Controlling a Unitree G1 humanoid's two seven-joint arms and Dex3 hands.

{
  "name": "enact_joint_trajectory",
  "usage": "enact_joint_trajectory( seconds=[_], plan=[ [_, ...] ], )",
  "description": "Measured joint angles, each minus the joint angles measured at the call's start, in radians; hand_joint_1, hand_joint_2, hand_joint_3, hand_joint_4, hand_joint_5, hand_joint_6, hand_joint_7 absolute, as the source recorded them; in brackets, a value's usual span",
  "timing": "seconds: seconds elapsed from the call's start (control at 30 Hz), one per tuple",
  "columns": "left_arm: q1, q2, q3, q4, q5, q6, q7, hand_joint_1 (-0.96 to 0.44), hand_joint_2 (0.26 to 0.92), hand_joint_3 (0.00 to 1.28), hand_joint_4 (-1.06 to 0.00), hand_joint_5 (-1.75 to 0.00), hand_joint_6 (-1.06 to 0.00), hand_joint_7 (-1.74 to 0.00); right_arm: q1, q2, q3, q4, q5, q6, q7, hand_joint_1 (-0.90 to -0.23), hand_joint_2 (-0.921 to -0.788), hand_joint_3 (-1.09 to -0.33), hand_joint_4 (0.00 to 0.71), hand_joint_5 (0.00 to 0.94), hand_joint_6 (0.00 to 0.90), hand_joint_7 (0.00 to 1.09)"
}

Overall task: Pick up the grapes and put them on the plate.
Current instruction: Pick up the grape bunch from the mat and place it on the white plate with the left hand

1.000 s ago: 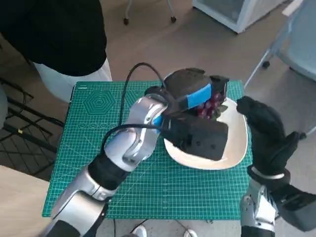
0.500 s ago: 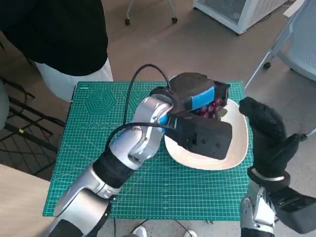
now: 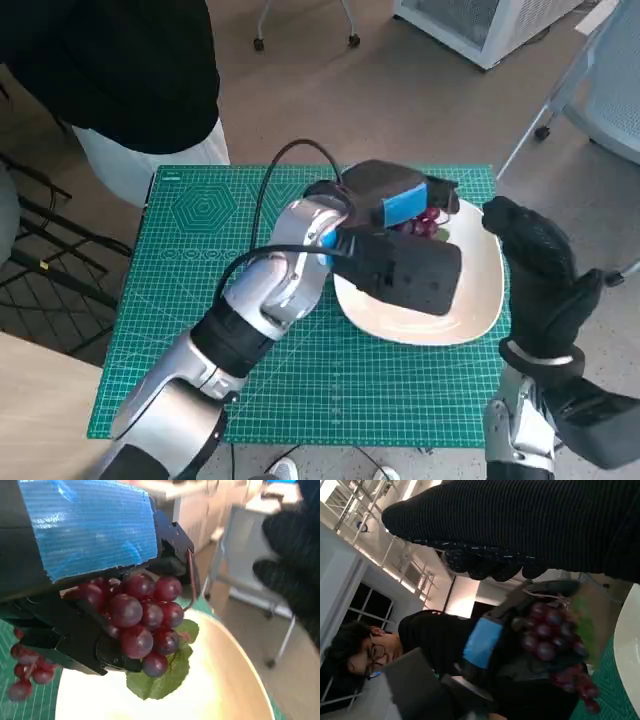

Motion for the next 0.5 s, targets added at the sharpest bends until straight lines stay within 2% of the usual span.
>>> enact_joint_trajectory(
  seconds=[0.1, 0.27, 0.5],
  plan=[
    [0.0, 0.004, -0.001, 0.045, -0.006, -0.051, 0.008, -0.65, 0.92, 0.09, -0.11, -0.06, -0.2, 0.0, -0.003, 0.0, 0.002, 0.0, 0.0, 0.0, 0.0, -0.648, -0.921, -0.691, 0.293, 0.0, 0.142, 0.21],
    [0.0, 0.009, 0.004, 0.124, -0.017, -0.138, 0.052, -0.72, 0.921, 0.2, -0.06, -0.01, -0.17, 0.0, -0.007, 0.0, 0.006, 0.0, 0.0, 0.002, 0.0, -0.649, -0.921, -0.693, 0.292, 0.0, 0.142, 0.21],
    [0.009, 0.023, 0.046, 0.219, -0.07, -0.254, 0.121, -0.81, 0.921, 0.48, -0.01, 0.0, -0.15, 0.0, -0.009, 0.0, 0.015, 0.0, 0.001, 0.004, 0.002, -0.649, -0.921, -0.695, 0.292, 0.0, 0.143, 0.21]
  ],
)
